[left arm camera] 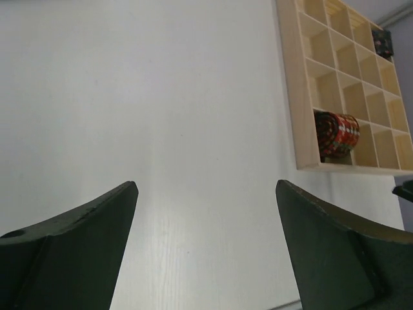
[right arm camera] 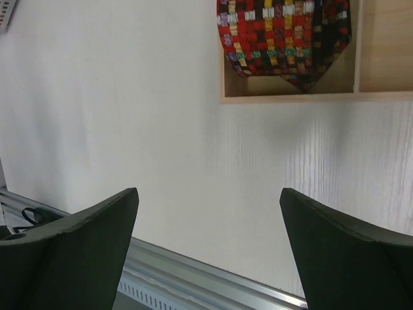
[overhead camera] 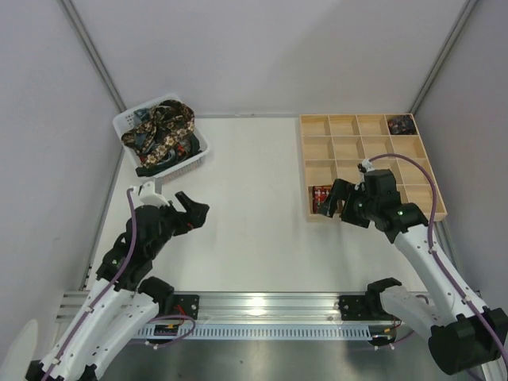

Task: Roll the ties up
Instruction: Grab a tie with the left arm

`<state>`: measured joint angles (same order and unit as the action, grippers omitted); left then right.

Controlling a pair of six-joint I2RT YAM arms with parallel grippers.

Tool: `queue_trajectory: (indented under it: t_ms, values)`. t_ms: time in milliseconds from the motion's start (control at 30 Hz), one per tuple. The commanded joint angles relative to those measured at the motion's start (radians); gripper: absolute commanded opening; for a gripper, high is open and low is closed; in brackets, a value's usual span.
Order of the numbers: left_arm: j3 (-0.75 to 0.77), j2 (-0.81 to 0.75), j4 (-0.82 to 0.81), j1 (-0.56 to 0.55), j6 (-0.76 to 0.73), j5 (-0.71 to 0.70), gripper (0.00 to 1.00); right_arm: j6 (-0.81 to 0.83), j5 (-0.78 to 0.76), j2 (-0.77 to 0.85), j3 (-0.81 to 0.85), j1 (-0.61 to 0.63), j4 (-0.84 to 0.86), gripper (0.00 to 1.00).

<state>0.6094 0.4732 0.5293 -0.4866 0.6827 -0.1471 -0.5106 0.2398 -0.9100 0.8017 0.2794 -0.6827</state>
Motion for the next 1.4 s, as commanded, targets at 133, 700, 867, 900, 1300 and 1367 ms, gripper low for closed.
queue_trajectory:
  t_ms: [133,700,867,900,1300,1367]
  values:
    - [0.130,0.221,0.017,0.429,-0.138,0.208,0.82,0.142,0.079,-0.157,0.177,0.014,-0.014,1.00]
    - [0.349,0.691,-0.314,0.819,-0.170,0.420,0.66,0.187,0.223,-0.263,0.254,0.057,0.003,0.97]
    - [0.377,0.832,-0.435,0.870,-0.094,0.524,0.61,0.219,0.216,-0.283,0.266,0.032,-0.003,0.98]
    - [0.388,0.847,-0.445,0.872,-0.092,0.530,0.61,0.221,0.216,-0.294,0.271,0.030,-0.003,0.98]
    - [0.492,1.004,-0.407,0.878,-0.138,0.495,0.56,0.215,0.245,-0.395,0.323,0.020,0.014,0.98]
    - [0.494,1.013,-0.411,0.879,-0.141,0.497,0.55,0.211,0.245,-0.400,0.323,0.017,0.018,0.98]
